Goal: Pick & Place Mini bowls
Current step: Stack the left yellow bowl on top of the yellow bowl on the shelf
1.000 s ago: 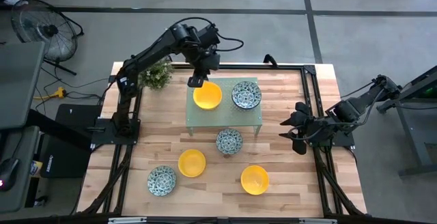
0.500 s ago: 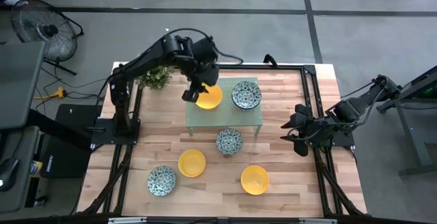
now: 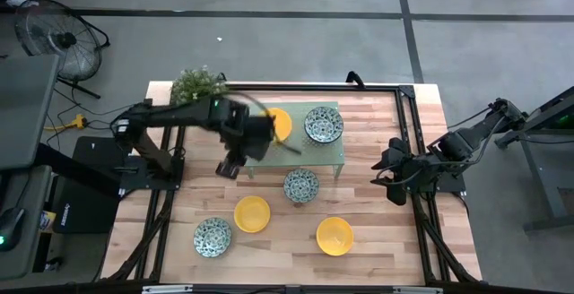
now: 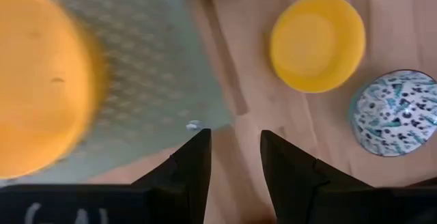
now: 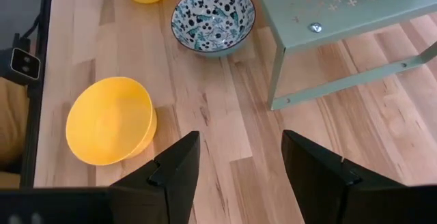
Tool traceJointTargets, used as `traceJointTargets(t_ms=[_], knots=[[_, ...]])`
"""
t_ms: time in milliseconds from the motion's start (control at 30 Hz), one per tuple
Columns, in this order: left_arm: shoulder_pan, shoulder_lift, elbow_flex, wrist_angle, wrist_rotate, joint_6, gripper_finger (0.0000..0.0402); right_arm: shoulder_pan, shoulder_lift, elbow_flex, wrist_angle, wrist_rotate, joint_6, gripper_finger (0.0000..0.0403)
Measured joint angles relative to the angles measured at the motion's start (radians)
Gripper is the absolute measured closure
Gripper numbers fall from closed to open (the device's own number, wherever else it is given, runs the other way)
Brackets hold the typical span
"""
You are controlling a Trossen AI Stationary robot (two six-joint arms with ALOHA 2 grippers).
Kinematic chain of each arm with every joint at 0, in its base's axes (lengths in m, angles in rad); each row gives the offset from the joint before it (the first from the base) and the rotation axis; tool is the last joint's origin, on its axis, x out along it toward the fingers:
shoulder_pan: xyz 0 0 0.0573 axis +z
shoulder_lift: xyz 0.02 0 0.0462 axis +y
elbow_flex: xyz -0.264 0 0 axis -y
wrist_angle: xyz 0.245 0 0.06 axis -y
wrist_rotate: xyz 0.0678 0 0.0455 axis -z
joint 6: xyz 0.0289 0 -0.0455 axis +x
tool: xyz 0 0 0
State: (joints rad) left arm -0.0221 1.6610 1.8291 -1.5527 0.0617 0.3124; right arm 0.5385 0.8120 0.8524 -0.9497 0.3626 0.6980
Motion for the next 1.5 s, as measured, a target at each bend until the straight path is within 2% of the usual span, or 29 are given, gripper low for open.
traceJointTargets(t_ms=[167, 267, 500, 733, 1033, 1200, 1500], knots=[[-0.138, -0.052, -0.135, 0.093, -0.026, -0.122, 0.0278, 0.0, 0.0, 0.0, 0.0, 0.0, 0.012, 0.0208], [-0.212, -0.078, -0.204, 0.147, -0.075, -0.192, 0.0278, 0.0, 0.0, 0.0, 0.004, 0.001, 0.012, 0.0208], [-0.349, -0.115, -0.321, 0.278, -0.125, -0.335, 0.0278, 0.0, 0.0, 0.0, 0.003, 0.006, 0.009, 0.0208], [-0.439, -0.14, -0.418, 0.374, -0.166, -0.503, 0.0278, 0.0, 0.0, 0.0, 0.003, 0.008, -0.004, 0.0208], [-0.491, -0.148, -0.467, 0.382, -0.212, -0.7, 0.0278, 0.0, 0.0, 0.0, 0.003, 0.002, -0.025, 0.0208], [-0.506, -0.15, -0.465, 0.393, -0.214, -0.662, 0.0278, 0.0, 0.0, 0.0, 0.003, 0.002, -0.045, 0.0208], [-0.509, -0.149, -0.465, 0.529, -0.172, -0.584, 0.0278, 0.0, 0.0, 0.0, 0.003, 0.009, -0.047, 0.0208]])
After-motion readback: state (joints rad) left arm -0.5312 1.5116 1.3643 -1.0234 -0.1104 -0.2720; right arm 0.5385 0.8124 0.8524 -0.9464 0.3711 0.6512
